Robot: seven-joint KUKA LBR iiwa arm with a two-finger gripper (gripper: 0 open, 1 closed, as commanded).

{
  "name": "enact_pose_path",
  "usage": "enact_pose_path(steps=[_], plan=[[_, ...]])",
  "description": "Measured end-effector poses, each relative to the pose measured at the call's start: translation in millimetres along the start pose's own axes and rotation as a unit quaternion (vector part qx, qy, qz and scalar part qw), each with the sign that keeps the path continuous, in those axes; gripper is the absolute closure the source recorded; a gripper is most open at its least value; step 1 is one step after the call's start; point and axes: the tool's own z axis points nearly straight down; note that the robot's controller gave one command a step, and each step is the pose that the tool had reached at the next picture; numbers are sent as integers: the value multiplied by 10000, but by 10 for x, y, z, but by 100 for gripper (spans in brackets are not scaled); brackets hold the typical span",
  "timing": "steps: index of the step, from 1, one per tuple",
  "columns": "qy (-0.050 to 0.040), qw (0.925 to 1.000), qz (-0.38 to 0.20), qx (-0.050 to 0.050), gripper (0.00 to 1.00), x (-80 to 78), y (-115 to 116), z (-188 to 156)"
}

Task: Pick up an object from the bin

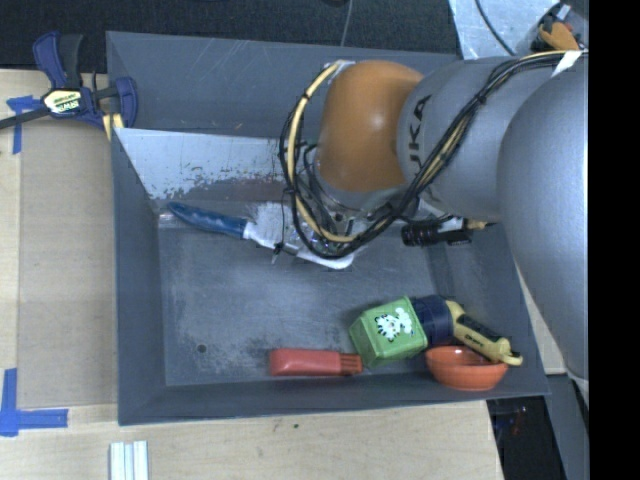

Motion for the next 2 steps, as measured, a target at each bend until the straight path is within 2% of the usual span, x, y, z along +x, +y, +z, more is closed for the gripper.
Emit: enact_pose_path(steps=[2], plan=[[1, 10000, 6, 2, 100, -5, -7, -265]])
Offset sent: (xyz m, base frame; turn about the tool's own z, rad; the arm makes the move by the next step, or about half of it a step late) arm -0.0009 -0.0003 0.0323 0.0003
